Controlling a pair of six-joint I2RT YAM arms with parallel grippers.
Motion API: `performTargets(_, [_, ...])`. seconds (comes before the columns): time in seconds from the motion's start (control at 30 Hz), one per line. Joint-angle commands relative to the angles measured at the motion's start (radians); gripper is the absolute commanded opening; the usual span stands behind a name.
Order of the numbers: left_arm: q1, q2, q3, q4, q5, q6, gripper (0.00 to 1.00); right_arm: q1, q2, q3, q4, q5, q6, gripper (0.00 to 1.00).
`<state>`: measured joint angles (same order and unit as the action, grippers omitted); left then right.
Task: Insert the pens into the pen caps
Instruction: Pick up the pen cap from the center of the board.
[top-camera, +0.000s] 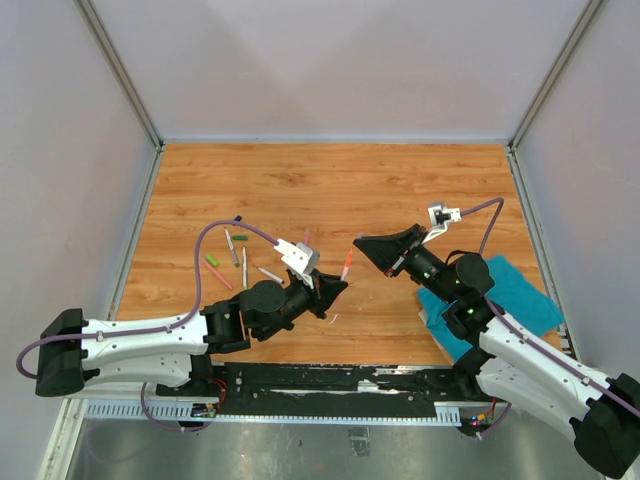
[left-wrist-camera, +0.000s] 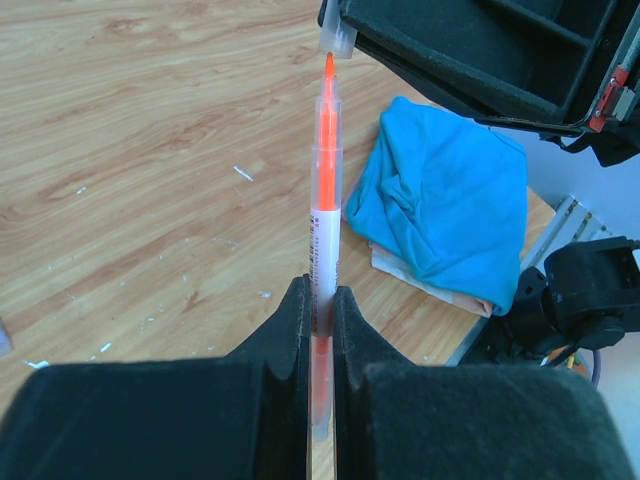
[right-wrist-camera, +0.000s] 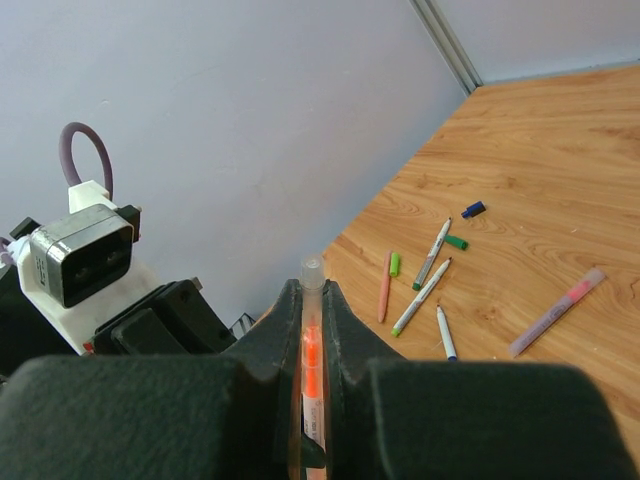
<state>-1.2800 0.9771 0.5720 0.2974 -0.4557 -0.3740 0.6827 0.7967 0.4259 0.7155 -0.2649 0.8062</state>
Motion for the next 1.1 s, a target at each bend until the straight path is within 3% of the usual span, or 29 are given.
performTargets(0.0, [-0.01, -0.023, 0.005, 0.037, -0.028, 0.011, 0.01, 0.011, -0.004, 0.016, 0.016, -0.002, -0.01, 0.01])
performTargets(1.07, [-0.01, -0.011, 0.009, 0.037, -0.013, 0.015, 0.01, 0.012, 0.018, 0.014, 0.068, -0.01, 0.03, 0.01])
